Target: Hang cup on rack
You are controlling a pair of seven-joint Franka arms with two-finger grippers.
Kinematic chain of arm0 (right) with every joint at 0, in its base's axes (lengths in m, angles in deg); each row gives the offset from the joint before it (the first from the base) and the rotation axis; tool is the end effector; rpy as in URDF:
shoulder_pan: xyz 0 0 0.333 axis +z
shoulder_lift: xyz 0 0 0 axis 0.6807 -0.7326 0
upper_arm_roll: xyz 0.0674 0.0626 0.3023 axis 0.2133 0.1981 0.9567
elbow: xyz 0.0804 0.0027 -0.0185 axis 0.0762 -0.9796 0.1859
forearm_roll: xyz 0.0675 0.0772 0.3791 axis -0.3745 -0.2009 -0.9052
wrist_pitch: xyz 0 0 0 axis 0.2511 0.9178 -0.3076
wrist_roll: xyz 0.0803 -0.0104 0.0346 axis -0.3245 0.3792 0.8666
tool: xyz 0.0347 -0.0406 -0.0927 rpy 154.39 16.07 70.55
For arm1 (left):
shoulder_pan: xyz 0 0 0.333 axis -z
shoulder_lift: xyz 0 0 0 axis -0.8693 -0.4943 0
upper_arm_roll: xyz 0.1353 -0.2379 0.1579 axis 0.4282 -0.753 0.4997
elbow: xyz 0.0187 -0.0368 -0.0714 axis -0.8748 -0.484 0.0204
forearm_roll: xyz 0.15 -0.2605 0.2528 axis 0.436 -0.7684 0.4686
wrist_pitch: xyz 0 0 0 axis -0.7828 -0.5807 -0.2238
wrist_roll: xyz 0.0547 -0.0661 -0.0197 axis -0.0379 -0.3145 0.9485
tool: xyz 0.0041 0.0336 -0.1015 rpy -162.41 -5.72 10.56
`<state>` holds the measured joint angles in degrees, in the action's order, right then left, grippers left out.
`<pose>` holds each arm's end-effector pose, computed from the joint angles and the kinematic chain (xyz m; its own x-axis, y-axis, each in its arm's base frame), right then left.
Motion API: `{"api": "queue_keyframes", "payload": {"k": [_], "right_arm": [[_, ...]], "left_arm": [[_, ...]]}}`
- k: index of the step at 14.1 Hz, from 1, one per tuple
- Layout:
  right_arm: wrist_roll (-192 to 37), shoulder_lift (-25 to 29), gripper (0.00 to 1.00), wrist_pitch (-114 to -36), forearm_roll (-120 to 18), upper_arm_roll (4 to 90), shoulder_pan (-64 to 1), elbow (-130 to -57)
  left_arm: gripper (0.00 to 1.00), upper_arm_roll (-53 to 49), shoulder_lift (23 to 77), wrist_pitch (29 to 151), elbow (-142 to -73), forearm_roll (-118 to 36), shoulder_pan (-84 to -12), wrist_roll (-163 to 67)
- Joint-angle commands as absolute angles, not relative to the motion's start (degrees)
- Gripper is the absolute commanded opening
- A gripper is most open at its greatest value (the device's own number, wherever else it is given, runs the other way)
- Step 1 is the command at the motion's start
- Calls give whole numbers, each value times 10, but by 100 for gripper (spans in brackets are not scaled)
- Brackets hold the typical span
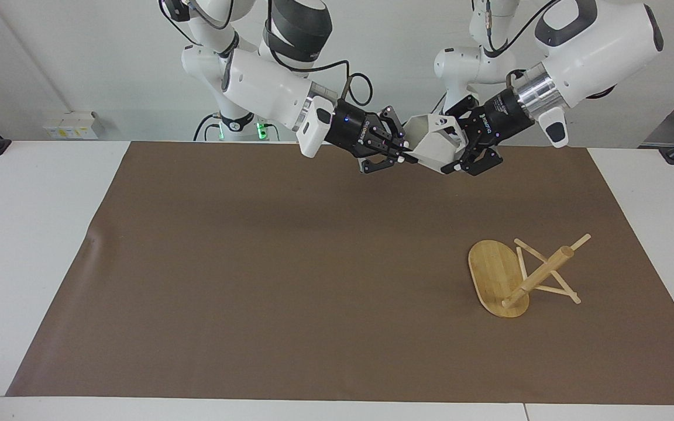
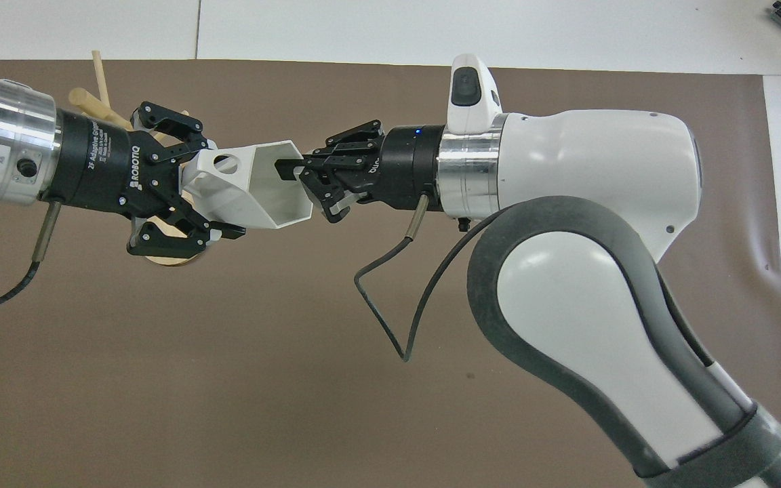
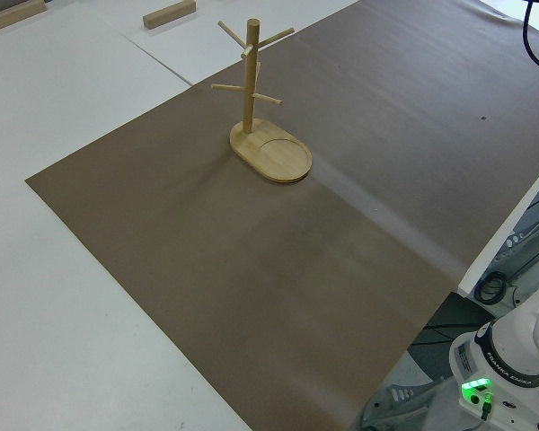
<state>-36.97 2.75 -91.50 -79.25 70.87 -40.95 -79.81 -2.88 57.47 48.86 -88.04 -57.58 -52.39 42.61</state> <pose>0.5789 0.3441 0.5908 0.5982 0.2609 0.7577 0.7877 -0.3651 -0.4962 0.5542 -0.1839 0.6339 -0.1494 0.7437 -0.6516 0.9871 0.0741 -0.1417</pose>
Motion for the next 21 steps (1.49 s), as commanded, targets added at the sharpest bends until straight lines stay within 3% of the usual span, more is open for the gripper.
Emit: {"api": "queue_keyframes", "payload": {"k": [1,11,12,13,15,21], "right_arm": [[-395,29,0,-931,-789,716,-411,-798],[-458,29,2,-931,-789,716,-411,-799],[-460,29,35,-931,-789,717,-411,-799],[-463,29,61,-930,-789,716,-411,-799],[-462,29,100,-930,-789,716,-411,-799],[-466,29,100,-930,-789,716,-411,-799]], "left_arm": [[0,-25,581,486,-889,-566,-518,437],[0,-23,581,495,-888,-566,-523,441],[0,-24,581,495,-889,-565,-523,441],[0,-24,581,496,-889,-564,-524,441],[0,-24,581,499,-889,-563,-524,441],[0,-24,581,507,-889,-563,-524,444]]}}
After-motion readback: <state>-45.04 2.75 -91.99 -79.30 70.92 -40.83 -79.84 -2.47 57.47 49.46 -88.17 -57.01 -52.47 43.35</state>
